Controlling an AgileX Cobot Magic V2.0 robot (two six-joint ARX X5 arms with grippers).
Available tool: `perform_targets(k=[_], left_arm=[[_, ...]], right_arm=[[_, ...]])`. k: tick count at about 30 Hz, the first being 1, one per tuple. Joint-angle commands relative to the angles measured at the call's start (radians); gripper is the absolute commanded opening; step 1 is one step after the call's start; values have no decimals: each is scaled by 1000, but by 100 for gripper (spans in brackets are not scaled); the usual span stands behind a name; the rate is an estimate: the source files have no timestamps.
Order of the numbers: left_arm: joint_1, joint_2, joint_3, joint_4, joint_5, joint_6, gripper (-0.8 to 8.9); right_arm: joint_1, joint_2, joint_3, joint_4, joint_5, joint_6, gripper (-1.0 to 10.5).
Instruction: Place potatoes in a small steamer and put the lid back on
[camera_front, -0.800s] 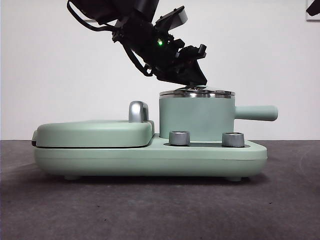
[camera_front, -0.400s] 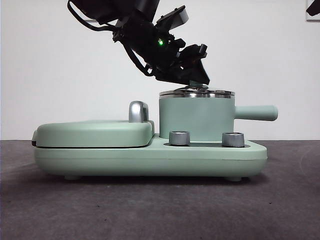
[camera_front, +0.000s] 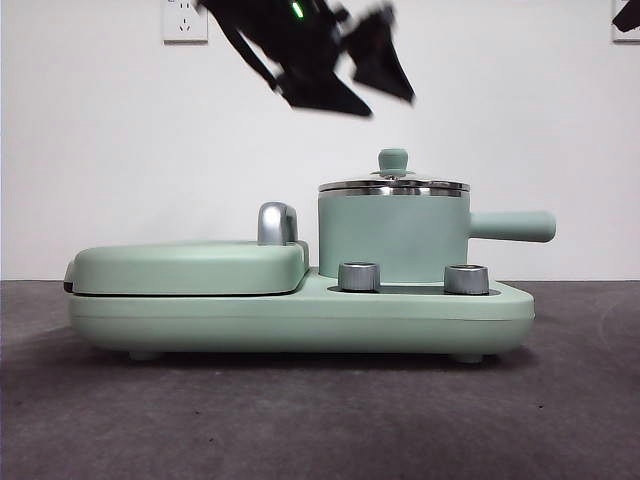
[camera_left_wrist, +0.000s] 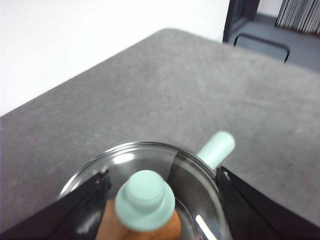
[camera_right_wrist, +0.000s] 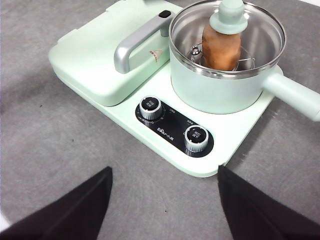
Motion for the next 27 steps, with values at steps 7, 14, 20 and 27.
perform_targets(k=[7,14,20,27], left_arm=[[110,-182,-112,-62,6,-138,342],[204,-417,-370,-56,6,-148,342],[269,-615,-578,-58,6,-186,342],[290,-830,-763,-77,8,-268,339]], right_arm=[[5,3,4,5,0,23,324],[5,4,4,-8,0,30,324],[5,4,4,-32,0,30,324],[5,5,4,-39,0,30,324]])
